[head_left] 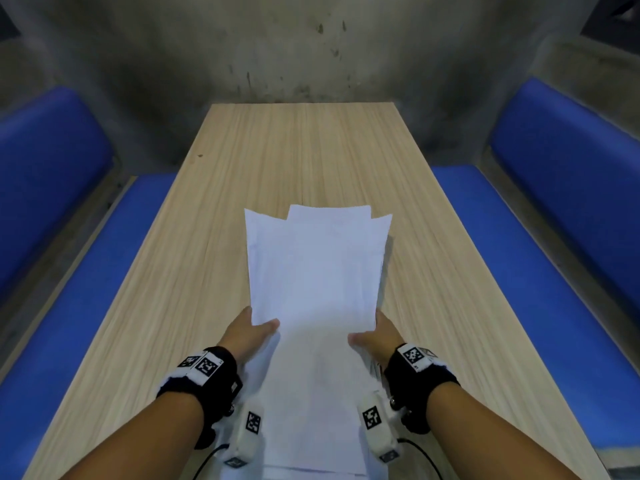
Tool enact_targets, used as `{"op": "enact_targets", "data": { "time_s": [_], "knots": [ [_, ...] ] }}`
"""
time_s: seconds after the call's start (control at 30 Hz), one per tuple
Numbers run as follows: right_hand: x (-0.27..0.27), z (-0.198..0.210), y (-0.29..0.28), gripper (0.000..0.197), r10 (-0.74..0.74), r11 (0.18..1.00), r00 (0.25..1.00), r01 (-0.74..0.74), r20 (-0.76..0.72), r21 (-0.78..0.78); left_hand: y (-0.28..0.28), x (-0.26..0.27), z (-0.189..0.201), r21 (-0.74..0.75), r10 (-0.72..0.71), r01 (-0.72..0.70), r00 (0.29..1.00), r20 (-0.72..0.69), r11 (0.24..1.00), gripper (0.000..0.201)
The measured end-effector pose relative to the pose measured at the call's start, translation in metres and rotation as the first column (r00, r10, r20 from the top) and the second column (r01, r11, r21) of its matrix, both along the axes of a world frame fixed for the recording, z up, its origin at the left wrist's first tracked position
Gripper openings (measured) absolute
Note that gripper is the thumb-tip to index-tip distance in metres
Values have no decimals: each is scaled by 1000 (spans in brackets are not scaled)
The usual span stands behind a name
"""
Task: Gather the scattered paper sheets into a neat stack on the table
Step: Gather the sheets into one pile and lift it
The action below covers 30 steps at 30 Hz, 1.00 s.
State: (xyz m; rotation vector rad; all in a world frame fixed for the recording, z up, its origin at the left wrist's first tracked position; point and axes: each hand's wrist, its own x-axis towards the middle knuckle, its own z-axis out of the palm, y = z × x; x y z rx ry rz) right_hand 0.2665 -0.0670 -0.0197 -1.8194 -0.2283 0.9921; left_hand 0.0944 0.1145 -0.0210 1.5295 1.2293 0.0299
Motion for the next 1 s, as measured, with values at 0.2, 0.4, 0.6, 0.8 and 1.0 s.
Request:
{"op": "enact_targets", "data": {
  "time_s": [0.2,0.4,0.6,0.8,1.0],
  "knots": [
    [-7,2,-10,45,35,998,996,-39,80,44,-4,-6,13,-148,119,-100,985,126,984,56],
    [-2,31,-12,48,-64,981,970,18,235,192,-6,0,49,-232,148,-56,904,402,971,45],
    [15,110,4,50,-202,911,918,48,341,410,-12,27,130,101,17,-111,749,663,989,51],
    [22,172,8,46,-325,850,820,35,471,525,-16,29,173,305,-65,-236,684,727,923,53],
    [8,184,5,46,-355,821,813,35,462,569,-28,28,174,313,-23,-333,651,759,889,54]
  ]
}}
